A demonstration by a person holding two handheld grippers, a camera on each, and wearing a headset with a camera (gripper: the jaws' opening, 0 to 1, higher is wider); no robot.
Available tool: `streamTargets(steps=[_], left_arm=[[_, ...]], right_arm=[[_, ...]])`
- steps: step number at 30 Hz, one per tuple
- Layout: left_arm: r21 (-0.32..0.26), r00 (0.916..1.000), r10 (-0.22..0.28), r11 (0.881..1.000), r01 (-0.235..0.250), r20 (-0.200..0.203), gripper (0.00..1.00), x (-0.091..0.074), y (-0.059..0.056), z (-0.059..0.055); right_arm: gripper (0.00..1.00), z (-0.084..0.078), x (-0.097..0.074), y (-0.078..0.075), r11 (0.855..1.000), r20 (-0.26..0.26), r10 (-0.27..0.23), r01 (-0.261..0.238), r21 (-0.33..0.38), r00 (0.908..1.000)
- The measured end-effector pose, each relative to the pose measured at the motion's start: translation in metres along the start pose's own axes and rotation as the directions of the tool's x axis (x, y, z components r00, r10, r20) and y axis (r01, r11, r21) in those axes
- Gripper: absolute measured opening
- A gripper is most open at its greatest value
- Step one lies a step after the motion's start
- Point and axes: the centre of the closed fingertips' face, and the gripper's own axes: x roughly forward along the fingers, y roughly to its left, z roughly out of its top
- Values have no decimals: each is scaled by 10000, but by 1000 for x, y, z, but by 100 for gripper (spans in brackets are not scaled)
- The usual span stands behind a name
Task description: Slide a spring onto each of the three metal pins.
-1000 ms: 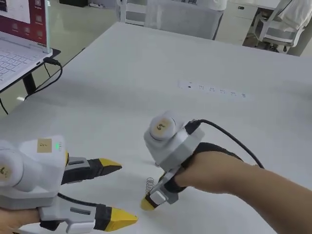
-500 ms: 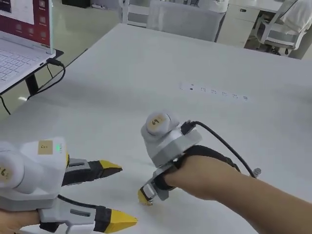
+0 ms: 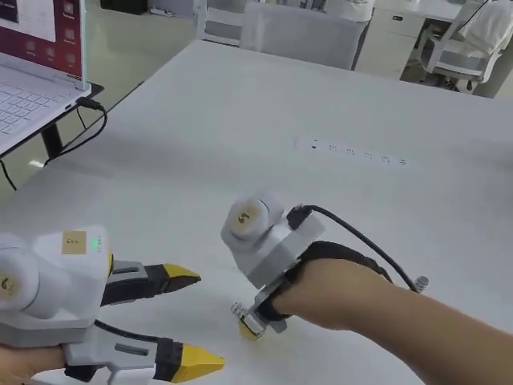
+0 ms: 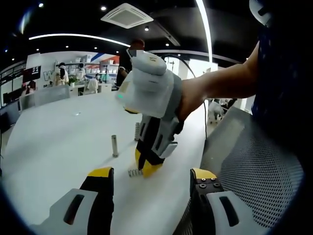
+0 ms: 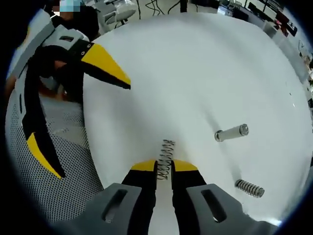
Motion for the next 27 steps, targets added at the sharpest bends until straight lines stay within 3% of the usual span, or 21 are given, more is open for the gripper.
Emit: streamTargets(steps=[1,4,7,10,17,27], left_arm=[[3,10000,-12,10000,12,-6,58,0,0,0],[13,10000,-22,10000,22,-26,58,1,0,0],[17,10000,-23,10000,23,-21,58,1,0,0],[21,10000,-20,10000,20,-29,58,1,1,0],[4,10000,-22,10000,22,-62,58,2,1,-1],[131,9996,-52,9999,55,-273,56,4,5,-5]], right_arm=[[9,-5,-1,0,9998,-254,-193,193,15,9995],[9,-3,0,0,9999,-89,-91,92,102,9999],[18,-3,2,2,9995,-44,65,-64,303,10000],[17,-5,2,-1,9997,-172,-183,186,165,9997],[8,-9,3,-3,9996,-326,-184,192,224,9993],[8,-4,-12,4,9991,228,124,-115,-419,9997]])
